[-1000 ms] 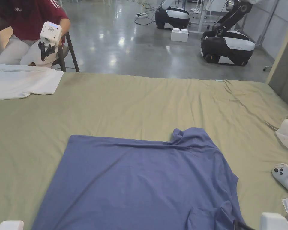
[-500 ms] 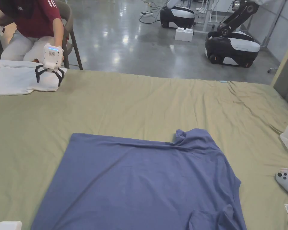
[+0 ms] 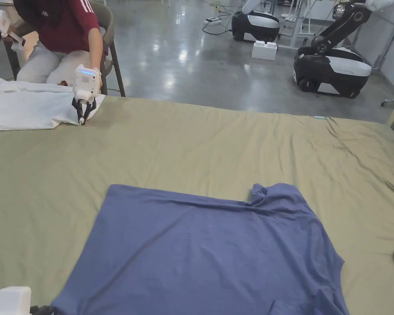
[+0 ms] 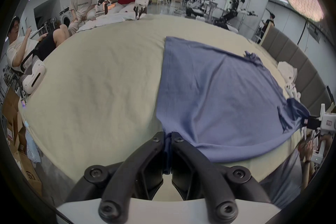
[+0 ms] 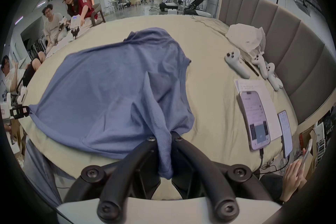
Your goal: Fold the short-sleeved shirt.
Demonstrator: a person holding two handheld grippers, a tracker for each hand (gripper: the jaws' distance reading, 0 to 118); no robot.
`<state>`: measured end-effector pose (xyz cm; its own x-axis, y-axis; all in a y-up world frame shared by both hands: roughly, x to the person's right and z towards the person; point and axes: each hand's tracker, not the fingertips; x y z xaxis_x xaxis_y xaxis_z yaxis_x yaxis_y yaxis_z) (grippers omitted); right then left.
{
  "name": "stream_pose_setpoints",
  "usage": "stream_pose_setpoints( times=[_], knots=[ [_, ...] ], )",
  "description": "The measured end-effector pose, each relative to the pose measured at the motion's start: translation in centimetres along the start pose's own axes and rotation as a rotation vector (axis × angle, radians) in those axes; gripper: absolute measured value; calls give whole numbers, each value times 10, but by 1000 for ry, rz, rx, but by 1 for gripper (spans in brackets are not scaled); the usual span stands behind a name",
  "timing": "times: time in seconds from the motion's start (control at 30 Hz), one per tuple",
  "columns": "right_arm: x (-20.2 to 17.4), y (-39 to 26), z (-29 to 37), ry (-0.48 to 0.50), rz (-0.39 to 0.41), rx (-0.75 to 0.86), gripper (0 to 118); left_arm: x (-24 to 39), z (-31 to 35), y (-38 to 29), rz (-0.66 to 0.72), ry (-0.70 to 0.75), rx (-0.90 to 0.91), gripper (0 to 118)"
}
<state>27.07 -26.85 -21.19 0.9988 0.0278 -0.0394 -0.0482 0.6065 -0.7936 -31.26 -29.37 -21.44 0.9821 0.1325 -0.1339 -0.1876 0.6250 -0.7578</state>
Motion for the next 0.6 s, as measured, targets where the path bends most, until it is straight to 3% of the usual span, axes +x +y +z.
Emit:
stream_pose_setpoints(
  times=[0.27, 0.6],
  knots=[
    [11, 75, -23, 17, -57, 72, 5, 11, -33, 84, 14, -18, 76, 3],
    [26, 139, -122, 40, -104, 7, 6, 27, -125, 156, -16, 14, 3, 3]
  ],
)
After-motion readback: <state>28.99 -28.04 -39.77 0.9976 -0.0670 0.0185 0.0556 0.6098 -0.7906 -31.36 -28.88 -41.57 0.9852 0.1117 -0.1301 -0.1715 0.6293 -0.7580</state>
